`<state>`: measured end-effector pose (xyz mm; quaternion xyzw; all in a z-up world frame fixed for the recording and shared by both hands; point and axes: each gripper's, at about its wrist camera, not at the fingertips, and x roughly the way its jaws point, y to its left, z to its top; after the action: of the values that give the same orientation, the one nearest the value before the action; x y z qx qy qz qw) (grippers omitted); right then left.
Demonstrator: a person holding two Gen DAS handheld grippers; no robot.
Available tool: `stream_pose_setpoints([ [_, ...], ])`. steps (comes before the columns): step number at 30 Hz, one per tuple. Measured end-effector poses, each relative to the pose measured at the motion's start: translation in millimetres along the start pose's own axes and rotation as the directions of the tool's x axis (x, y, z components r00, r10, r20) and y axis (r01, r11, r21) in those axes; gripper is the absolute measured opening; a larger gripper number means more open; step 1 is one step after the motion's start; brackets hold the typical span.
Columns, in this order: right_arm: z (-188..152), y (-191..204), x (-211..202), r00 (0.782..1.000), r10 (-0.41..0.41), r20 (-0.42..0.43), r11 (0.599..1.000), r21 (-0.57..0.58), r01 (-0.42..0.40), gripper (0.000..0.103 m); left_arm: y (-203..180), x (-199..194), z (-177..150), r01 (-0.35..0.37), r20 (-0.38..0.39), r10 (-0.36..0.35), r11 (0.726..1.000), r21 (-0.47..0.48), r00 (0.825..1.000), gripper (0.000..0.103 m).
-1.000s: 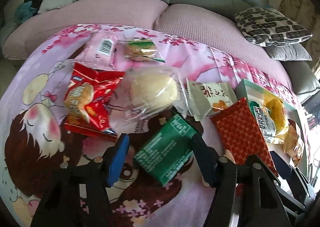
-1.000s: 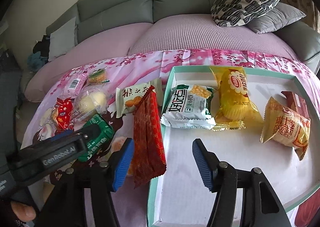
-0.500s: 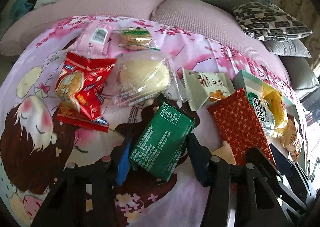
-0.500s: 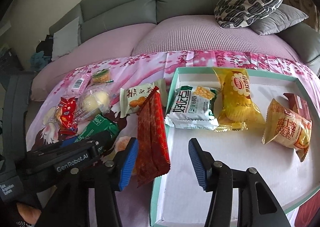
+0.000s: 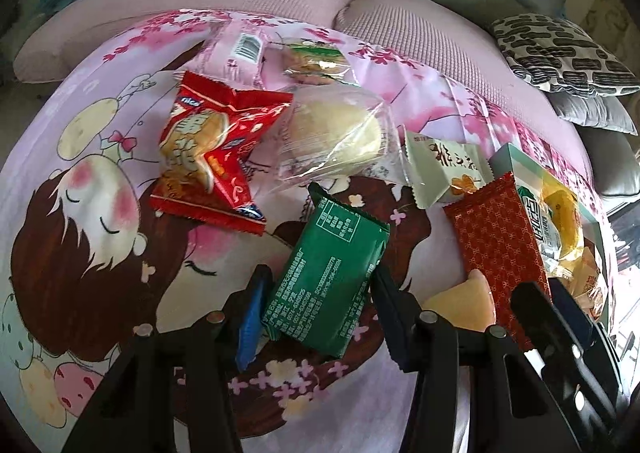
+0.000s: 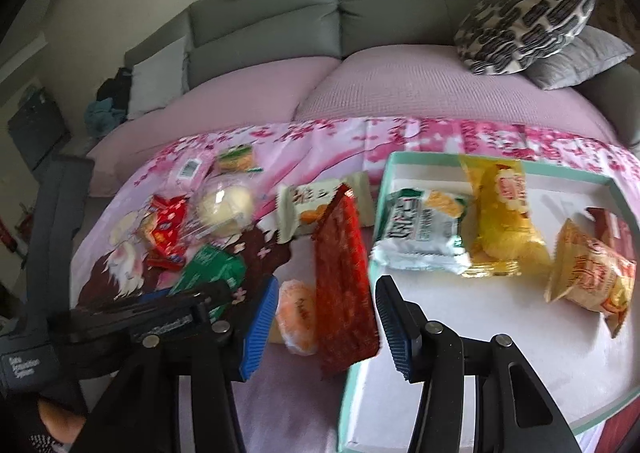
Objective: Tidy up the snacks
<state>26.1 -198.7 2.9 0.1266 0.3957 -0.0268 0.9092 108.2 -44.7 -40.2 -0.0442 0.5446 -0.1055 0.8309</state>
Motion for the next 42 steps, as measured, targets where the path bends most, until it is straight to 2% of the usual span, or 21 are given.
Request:
stream_pose_setpoints([
  [6, -3, -7, 7, 0.999, -0.004, -0.037, 1.0, 0.024, 0.005, 0.053, 4, -1, -2, -0.008, -0.004, 0.008, 1.0, -0.014, 1.0, 0.053],
  [11, -2, 8, 2, 0.999, 0.042, -0.017, 0.999, -0.022, -0.042, 0.053, 10, -4, -3, -0.02, -0.003, 0.02, 0.999, -0.031, 1.0, 0.053],
  [19, -4, 17, 4, 0.993, 0.114, -0.043, 0.993, -0.031, -0.115, 0.053, 18, -7, -6, -0.032, -0.003, 0.032, 0.998, -0.051, 0.999, 0.053],
  [23, -6, 21, 5, 0.984, 0.169, -0.058, 0.985, -0.032, -0.171, 0.053, 17, -8, -6, -0.035, -0.003, 0.035, 0.998, -0.052, 0.999, 0.052],
  [33, -11, 30, 14, 0.973, 0.207, -0.099, 0.977, -0.021, -0.21, 0.053, 29, -13, -8, -0.053, -0.004, 0.053, 0.994, -0.098, 0.999, 0.052],
  [39, -15, 38, 21, 0.959, 0.245, -0.14, 0.968, -0.026, -0.251, 0.053, 42, -19, -11, -0.074, -0.002, 0.074, 0.99, -0.121, 0.997, 0.053],
  [42, -18, 43, 26, 0.946, 0.28, -0.165, 0.958, -0.018, -0.287, 0.053, 47, -21, -12, -0.078, -0.002, 0.078, 0.988, -0.132, 0.997, 0.053],
])
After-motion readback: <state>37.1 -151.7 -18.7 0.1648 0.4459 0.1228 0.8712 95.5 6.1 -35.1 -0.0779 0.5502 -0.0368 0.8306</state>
